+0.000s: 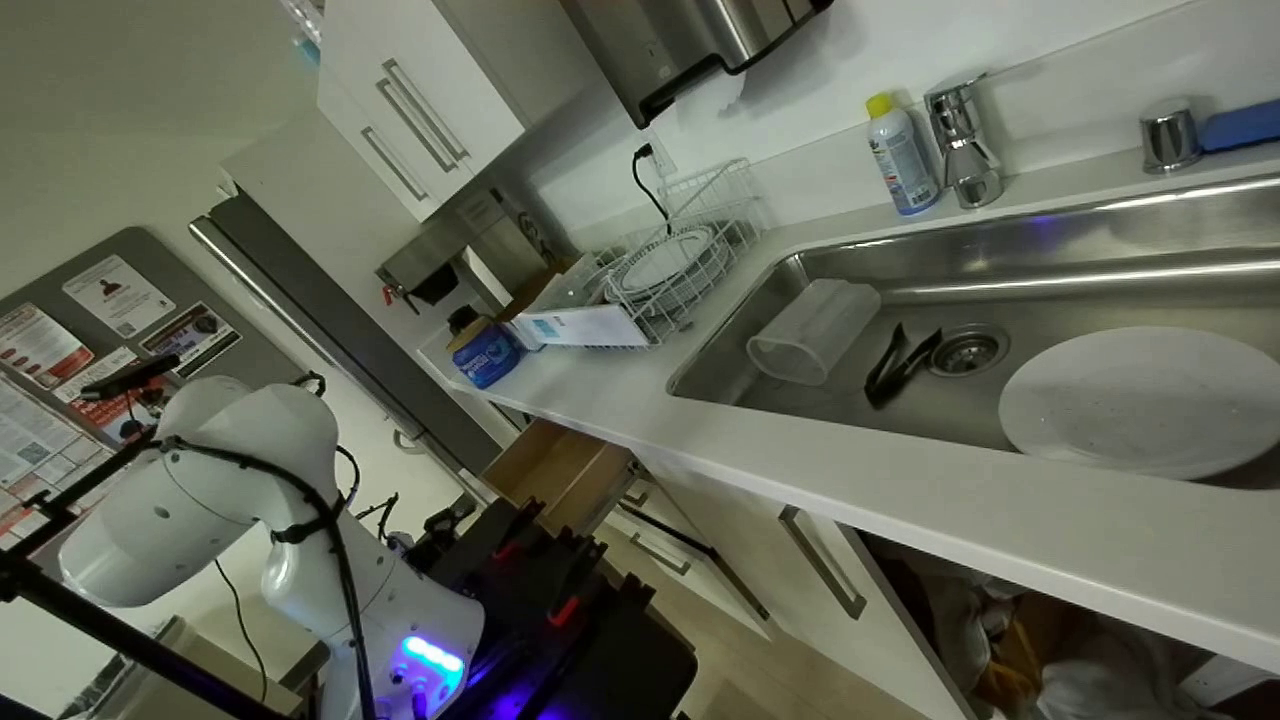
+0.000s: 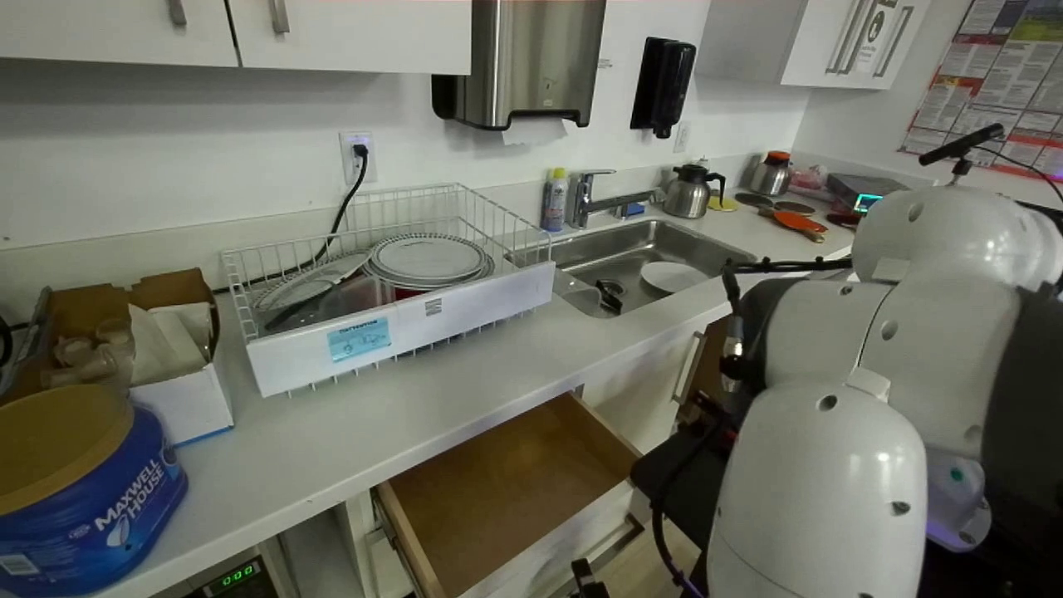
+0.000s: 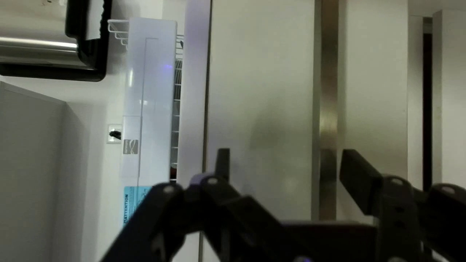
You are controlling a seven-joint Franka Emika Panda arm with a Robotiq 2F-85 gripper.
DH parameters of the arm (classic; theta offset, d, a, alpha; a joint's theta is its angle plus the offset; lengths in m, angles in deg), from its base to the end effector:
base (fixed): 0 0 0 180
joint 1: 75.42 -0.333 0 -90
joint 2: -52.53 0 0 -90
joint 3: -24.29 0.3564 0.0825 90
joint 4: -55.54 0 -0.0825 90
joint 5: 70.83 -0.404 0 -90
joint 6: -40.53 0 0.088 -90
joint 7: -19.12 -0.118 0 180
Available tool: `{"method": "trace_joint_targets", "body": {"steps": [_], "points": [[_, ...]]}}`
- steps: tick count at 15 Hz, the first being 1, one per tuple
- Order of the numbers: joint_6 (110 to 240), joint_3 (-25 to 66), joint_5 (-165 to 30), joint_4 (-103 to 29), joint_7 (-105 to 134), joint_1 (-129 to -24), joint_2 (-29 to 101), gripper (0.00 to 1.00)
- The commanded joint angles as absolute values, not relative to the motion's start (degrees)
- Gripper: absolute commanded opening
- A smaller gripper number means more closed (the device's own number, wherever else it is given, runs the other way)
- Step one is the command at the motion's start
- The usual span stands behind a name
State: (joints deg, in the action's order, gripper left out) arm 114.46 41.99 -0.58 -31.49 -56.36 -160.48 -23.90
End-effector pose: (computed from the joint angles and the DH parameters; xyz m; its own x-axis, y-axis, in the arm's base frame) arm 0.0066 0.5348 -0.1040 0.3949 0.9147 -0.0853 0.1316 0.0355 0.9907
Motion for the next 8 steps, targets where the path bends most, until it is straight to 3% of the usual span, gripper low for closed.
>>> {"method": "trace_joint_targets", "body": {"steps": [1,8], "points": [[121.9,45.9,-1.9,-44.1,-54.2,-156.6,-11.0,1.00],[136.4,53.1,-10.7,-61.3,-44.4,-146.5,8.8,1.00]]}}
